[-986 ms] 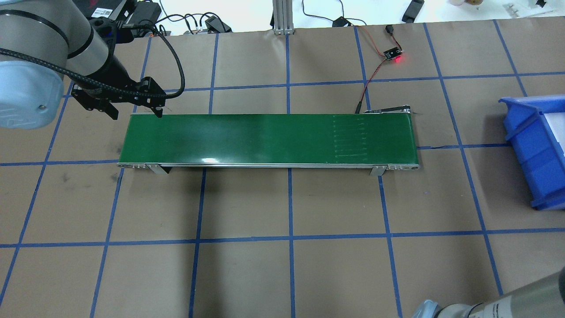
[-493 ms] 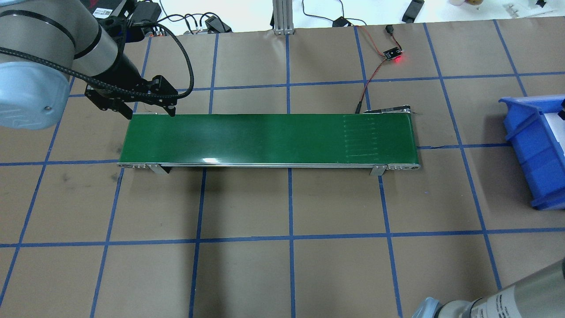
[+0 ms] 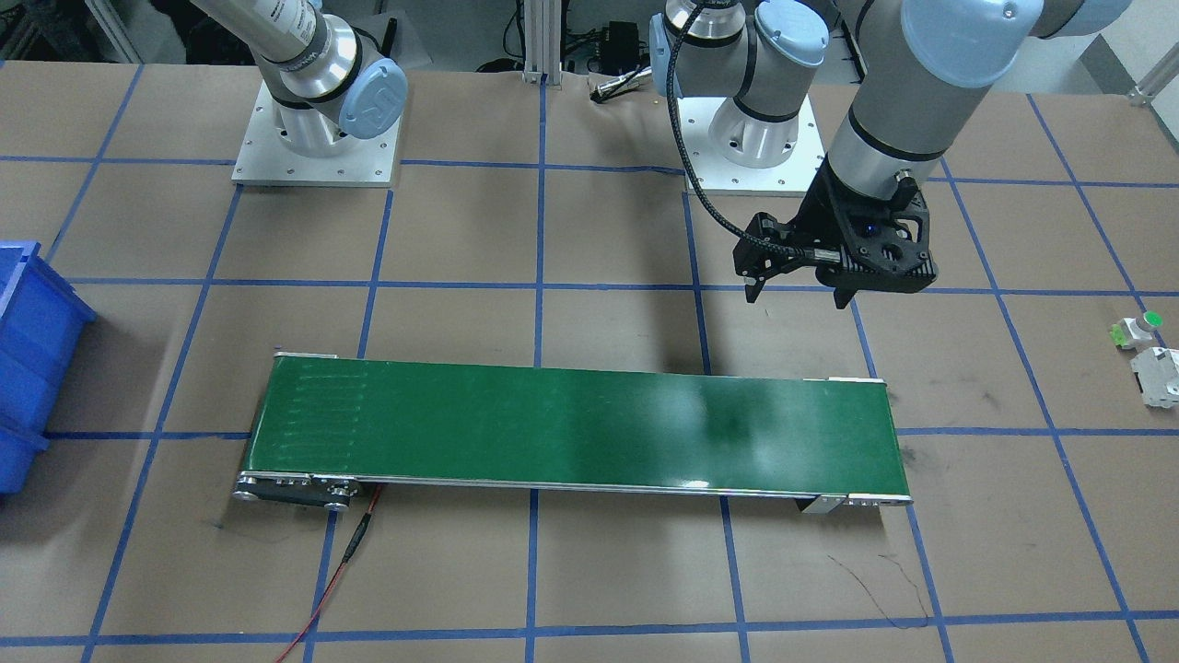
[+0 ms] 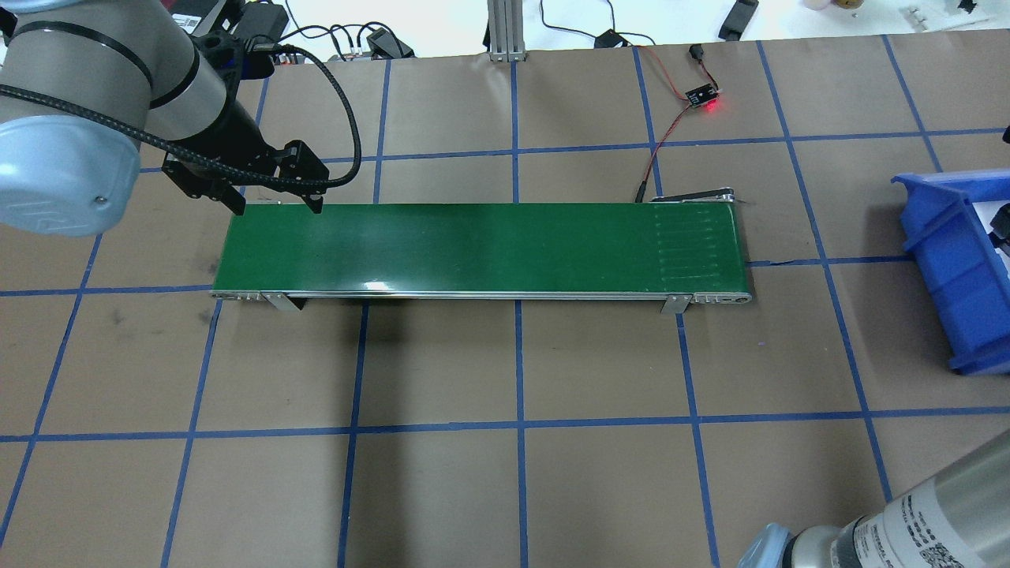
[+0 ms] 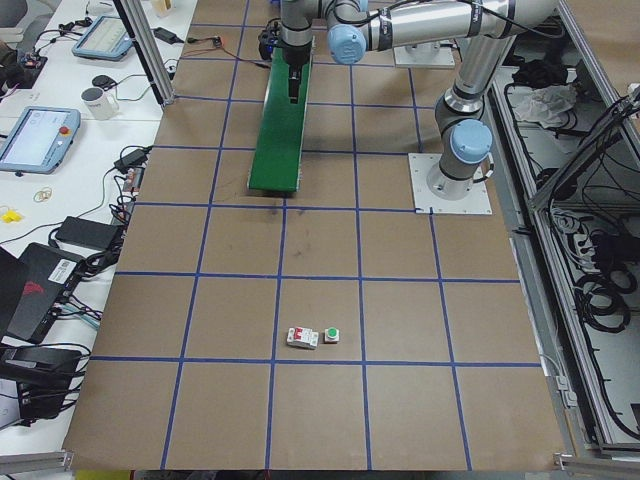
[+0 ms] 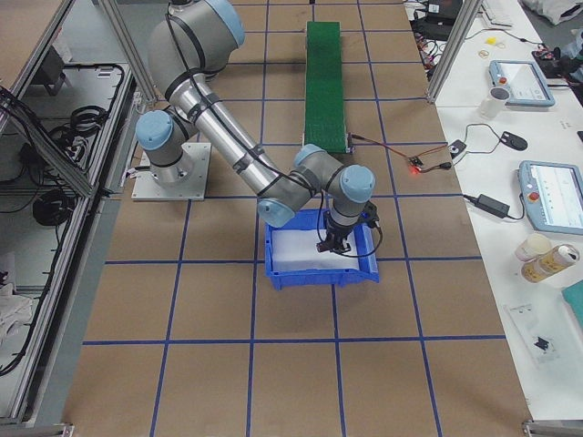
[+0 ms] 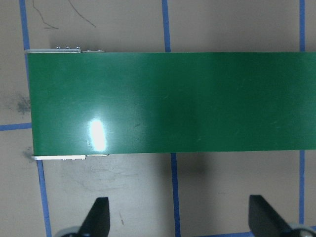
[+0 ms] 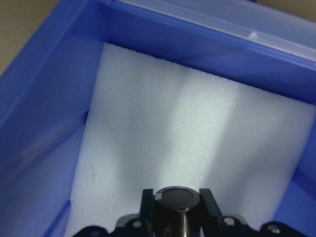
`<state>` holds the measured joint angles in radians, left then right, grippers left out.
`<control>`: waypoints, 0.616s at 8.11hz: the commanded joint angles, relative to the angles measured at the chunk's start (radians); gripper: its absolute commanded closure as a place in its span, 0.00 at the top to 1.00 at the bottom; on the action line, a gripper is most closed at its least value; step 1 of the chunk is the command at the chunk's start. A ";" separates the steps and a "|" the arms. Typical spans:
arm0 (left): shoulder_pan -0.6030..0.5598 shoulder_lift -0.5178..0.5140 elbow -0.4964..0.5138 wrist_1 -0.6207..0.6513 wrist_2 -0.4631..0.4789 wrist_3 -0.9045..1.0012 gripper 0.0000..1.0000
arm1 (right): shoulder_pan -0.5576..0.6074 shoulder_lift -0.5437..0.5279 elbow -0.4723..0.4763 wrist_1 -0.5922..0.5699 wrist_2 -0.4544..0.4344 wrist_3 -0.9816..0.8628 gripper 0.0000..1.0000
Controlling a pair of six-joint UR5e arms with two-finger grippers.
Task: Move capacitor from left to right
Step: 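Carry the capacitor to the blue bin and drop it inside with the right gripper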
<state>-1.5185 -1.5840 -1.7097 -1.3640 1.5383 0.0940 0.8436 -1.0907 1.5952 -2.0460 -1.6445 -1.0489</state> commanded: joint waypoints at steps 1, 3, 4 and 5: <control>-0.002 -0.001 -0.001 0.005 0.023 0.000 1.00 | -0.006 0.005 0.012 -0.005 0.005 0.007 0.66; -0.002 -0.001 -0.001 0.002 0.025 0.000 1.00 | -0.008 -0.027 0.012 -0.003 0.005 0.012 1.00; -0.002 -0.001 -0.001 0.003 0.025 0.001 1.00 | -0.008 -0.075 0.012 0.007 0.006 0.012 1.00; -0.002 -0.001 -0.001 0.003 0.025 0.001 1.00 | -0.008 -0.131 0.012 0.035 0.006 0.012 1.00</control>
<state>-1.5201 -1.5845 -1.7104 -1.3612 1.5626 0.0943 0.8364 -1.1362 1.6071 -2.0437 -1.6390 -1.0379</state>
